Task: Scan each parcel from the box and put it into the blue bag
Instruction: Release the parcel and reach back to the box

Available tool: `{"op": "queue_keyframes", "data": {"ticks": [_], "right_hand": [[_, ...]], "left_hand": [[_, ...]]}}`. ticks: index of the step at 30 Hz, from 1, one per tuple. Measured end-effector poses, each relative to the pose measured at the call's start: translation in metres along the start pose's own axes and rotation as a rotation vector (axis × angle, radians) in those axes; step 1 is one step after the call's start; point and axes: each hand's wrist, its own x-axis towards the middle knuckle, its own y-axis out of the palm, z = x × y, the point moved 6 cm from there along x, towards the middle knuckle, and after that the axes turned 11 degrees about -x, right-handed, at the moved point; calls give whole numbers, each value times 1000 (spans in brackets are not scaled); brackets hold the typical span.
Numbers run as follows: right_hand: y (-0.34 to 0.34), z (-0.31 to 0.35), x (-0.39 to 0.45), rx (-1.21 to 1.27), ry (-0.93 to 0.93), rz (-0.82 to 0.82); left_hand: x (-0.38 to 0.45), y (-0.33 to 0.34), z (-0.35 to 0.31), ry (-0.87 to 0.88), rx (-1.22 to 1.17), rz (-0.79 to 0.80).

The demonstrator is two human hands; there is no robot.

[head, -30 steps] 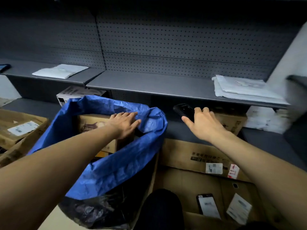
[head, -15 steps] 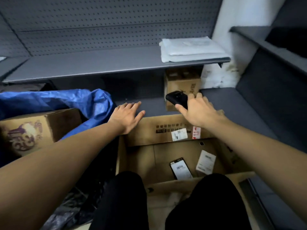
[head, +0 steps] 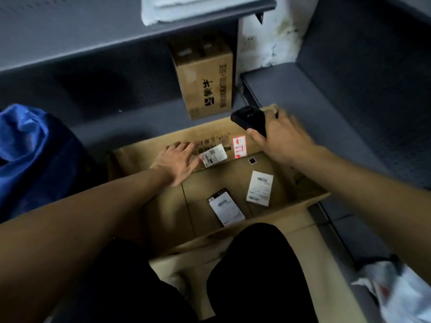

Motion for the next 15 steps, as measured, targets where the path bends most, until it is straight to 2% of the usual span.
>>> {"op": "queue_keyframes", "data": {"ticks": [15], "right_hand": [[130,-32,20,31,18,157]], "left_hand": [[67,135,-8,75,-70,172]]}}
